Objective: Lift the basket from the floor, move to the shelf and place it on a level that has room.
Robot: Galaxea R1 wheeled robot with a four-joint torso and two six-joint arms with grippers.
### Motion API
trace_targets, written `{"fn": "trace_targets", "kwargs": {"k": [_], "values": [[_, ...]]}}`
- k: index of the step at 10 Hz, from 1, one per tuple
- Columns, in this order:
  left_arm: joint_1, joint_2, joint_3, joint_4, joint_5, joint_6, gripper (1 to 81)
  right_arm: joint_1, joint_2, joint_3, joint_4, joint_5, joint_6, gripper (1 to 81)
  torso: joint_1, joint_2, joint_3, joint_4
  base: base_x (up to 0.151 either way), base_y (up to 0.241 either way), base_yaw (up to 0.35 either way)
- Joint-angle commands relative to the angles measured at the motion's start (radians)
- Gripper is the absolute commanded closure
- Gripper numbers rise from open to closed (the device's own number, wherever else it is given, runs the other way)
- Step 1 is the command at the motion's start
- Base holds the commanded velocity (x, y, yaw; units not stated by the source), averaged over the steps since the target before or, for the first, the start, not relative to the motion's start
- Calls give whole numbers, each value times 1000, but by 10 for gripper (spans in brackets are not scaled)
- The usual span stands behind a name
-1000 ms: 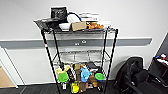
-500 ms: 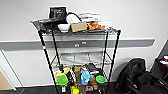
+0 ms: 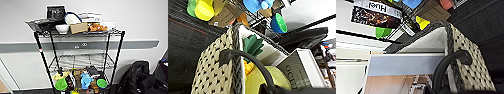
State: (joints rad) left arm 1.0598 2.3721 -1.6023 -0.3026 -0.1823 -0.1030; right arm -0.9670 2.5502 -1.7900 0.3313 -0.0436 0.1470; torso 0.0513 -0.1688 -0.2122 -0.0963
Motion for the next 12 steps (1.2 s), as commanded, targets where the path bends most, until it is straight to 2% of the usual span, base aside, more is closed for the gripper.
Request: {"fn": "trace_targets", "kwargs": {"k": [1,12], "values": [[-108,-13,64,28,18,0,811,121,-6,63,23,-32,-3,811,0,0,0,0,137,0,0],[-105,-11,59,30,18,-1,811,119,-8,55,23,-32,-3,811,0,0,0,0,130,0,0]]}}
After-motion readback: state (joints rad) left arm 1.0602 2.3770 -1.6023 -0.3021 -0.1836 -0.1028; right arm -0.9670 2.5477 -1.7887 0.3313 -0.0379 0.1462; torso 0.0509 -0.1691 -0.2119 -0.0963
